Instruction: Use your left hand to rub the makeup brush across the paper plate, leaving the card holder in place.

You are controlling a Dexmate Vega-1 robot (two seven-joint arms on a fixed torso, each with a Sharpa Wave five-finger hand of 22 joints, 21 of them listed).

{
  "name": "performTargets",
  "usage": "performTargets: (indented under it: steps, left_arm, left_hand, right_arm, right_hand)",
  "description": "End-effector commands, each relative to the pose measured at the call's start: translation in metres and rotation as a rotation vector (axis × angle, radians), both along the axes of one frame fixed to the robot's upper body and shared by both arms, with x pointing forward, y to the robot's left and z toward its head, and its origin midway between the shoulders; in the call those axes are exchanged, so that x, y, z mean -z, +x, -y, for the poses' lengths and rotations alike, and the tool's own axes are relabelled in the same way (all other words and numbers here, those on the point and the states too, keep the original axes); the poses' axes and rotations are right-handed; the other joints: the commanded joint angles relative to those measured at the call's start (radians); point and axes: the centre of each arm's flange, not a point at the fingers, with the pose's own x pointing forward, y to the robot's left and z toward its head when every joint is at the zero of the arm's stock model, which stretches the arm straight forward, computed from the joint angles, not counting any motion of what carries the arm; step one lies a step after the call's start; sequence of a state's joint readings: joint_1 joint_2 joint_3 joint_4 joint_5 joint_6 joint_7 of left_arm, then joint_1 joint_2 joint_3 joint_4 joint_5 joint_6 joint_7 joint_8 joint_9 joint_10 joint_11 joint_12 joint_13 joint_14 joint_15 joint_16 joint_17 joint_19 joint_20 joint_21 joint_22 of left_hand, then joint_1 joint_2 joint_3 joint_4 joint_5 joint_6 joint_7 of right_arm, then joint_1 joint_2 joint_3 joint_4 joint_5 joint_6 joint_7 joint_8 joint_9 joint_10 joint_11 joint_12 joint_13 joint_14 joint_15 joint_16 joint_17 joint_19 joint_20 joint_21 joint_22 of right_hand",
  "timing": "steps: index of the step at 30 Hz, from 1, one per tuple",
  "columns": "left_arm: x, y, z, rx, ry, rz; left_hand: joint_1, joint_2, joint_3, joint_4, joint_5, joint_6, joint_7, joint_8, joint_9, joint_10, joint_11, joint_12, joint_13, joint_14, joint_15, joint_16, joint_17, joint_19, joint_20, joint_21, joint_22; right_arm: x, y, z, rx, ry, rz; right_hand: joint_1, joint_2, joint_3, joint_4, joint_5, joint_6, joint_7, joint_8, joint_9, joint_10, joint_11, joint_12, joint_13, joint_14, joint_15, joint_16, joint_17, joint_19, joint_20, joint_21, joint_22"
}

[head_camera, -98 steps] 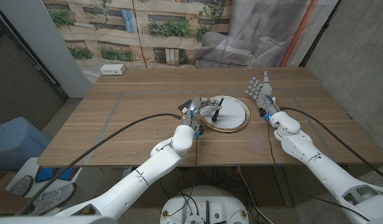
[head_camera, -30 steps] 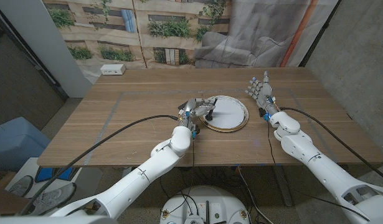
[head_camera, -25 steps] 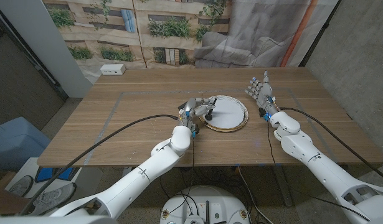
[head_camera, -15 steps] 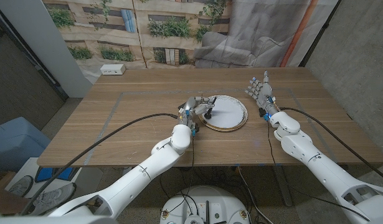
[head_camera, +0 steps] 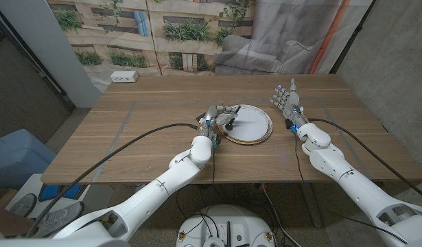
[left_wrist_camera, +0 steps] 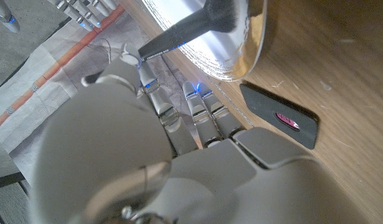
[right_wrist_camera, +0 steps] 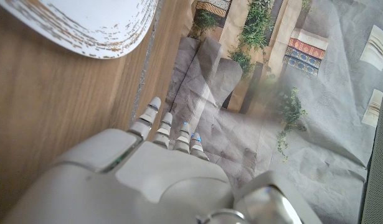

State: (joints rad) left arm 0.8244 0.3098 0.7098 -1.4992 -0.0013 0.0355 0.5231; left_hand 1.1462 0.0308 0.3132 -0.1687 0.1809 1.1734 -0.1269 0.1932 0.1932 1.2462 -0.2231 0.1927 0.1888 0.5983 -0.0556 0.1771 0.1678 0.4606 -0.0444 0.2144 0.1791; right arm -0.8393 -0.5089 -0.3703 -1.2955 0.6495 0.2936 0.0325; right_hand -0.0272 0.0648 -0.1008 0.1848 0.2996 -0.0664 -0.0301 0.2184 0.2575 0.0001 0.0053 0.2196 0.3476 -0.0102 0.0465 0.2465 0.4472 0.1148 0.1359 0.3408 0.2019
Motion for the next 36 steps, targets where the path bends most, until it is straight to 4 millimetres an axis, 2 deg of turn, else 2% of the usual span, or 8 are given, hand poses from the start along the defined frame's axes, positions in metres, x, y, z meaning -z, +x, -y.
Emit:
performTargets:
  steps: [1,36]
  left_arm:
    - [0.0,0.007,0.001,-0.014,0.012,0.004]
    - [-0.018,0.026,0.006,-0.035,0.007,0.056]
  left_hand:
    - [0.005,0.008,-0.003,0.0,0.007,0.0,0.006,0.009,0.003,0.001,-0.004,0.004,0.005,-0.002,-0.152,0.004,0.0,-0.001,-0.011,-0.002,0.003]
    - [0.008,0.01,-0.01,0.0,0.007,-0.002,0.006,0.009,0.004,0.003,-0.004,0.004,0.005,-0.002,-0.152,0.004,0.0,0.0,-0.01,-0.001,0.003]
  right_arm:
    - [0.0,0.0,0.0,0.0,0.0,0.0]
    - [0.0,0.0,0.0,0.0,0.0,0.0]
  right_hand:
    - [0.006,0.099,-0.001,0.005,0.006,-0.008,0.0,0.005,0.003,-0.009,0.001,0.006,0.004,-0.001,0.01,0.004,0.003,0.001,0.007,0.006,0.006]
    - [0.006,0.1,-0.001,0.005,0.006,-0.007,0.001,0.005,0.003,-0.008,0.001,0.007,0.004,0.0,0.009,0.004,0.003,0.001,0.007,0.006,0.006]
